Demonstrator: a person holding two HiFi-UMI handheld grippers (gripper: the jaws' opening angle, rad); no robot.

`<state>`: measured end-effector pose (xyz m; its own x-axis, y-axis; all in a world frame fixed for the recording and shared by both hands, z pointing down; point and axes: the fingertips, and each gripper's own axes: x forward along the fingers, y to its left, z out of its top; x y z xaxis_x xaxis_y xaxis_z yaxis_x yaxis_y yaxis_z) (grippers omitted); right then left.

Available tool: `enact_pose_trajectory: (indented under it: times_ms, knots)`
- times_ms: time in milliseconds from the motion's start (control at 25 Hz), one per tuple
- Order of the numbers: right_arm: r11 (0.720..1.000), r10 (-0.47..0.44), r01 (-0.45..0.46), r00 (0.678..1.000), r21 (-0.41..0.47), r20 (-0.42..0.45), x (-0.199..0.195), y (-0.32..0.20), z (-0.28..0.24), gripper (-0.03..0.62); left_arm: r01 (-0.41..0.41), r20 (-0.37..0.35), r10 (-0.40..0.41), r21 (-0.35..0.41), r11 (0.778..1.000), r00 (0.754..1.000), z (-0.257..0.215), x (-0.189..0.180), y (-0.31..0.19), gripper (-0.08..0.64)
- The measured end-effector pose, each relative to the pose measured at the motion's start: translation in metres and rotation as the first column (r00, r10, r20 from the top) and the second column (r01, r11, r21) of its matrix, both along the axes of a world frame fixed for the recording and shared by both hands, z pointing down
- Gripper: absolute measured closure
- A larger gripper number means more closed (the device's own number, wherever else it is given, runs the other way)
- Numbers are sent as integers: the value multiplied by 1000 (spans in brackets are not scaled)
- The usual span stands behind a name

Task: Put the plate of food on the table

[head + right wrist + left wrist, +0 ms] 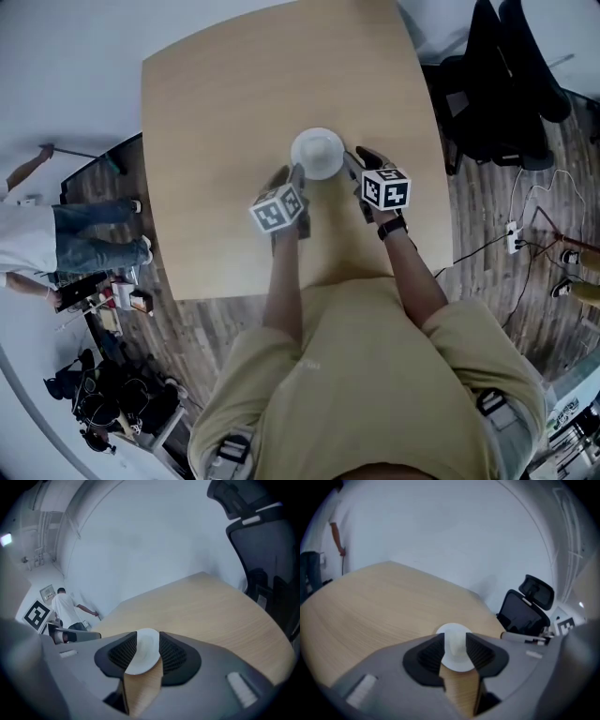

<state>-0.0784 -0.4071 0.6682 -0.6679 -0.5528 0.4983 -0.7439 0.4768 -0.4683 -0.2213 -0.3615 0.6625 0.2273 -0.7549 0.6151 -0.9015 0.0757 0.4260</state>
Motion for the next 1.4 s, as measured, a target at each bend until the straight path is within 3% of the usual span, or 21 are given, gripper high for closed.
enact_pose_trajectory:
  times_ms: [200,360,480,720,840,960,1240,1400]
  knots:
    - [986,-6,2,1000,166,25,12,32,-58,453,-44,106,24,191,981,994,-66,13,27,434]
    - [946,-27,25,1000,324,2,25,62,-109,477,-72,189,12,317,946,982,-113,29,57,514]
    - [907,-31,33,999,420,-11,39,77,-138,537,-91,249,-6,375,923,969,-133,41,75,534]
    - [824,0,29,999,566,-51,70,125,-183,574,-103,293,-39,455,885,955,-167,61,127,555]
    - [801,4,32,998,598,-59,81,143,-190,586,-109,326,-60,474,874,944,-175,67,145,558]
    - [793,3,41,998,608,-71,90,158,-191,586,-84,305,-88,506,858,948,-183,69,158,558]
    - [742,43,11,997,670,-65,106,176,-205,588,-29,266,-147,560,828,953,-194,67,171,558]
    - [732,50,5,997,682,-62,112,178,-209,586,-2,225,-150,560,828,963,-193,71,171,558]
